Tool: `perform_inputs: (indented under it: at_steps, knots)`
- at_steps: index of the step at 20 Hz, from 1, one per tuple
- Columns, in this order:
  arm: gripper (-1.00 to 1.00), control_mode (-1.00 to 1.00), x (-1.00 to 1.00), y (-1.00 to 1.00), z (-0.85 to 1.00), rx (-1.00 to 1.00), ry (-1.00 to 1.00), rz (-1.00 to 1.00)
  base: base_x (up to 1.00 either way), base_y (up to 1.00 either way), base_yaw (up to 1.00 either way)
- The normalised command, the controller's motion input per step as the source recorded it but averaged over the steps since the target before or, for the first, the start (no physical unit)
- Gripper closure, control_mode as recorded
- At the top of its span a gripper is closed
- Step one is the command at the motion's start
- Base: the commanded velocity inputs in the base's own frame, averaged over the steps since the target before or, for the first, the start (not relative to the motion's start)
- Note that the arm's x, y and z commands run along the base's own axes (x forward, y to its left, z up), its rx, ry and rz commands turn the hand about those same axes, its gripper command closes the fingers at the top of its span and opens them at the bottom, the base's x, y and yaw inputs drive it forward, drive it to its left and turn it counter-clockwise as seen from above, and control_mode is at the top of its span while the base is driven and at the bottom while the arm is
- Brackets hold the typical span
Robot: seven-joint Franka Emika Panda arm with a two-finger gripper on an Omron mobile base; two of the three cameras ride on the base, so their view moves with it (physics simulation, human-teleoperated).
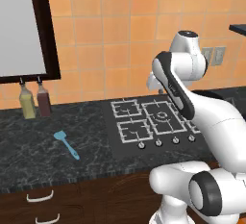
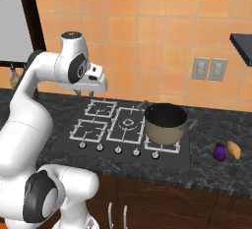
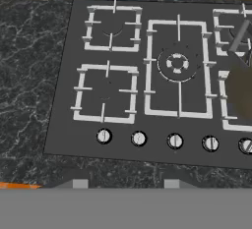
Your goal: Put the potato and eggplant in the pot. Retrieve the spatula and lightly stir the vegetables in the pot.
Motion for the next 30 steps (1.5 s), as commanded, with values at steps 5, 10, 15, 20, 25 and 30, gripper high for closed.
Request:
perform_inputs:
  at_steps: [5,10,15,20,25,30]
  knots:
    - [-1.0,1.0,0.0,0.0,0.0,0.0,0.0,0.0,-0.02,-0.29,0.0]
    - [-1.0,1.0,0.0,0.0,0.0,0.0,0.0,0.0,-0.01,-0.97,0.0]
    - [-1.0,1.0,0.0,0.0,0.0,0.0,0.0,0.0,0.27,-0.58,0.0]
    - [-1.0,1.0,0.0,0.0,0.0,0.0,0.0,0.0,1.0,-0.32,0.0]
    - [-1.0,-1.0,0.09,-0.58,0.0,0.01,0.0,-0.04,0.19,-0.05,0.0]
    - [-1.0,-1.0,-0.28,-1.0,-0.07,0.0,0.04,-0.09,0.0,0.0,0.0]
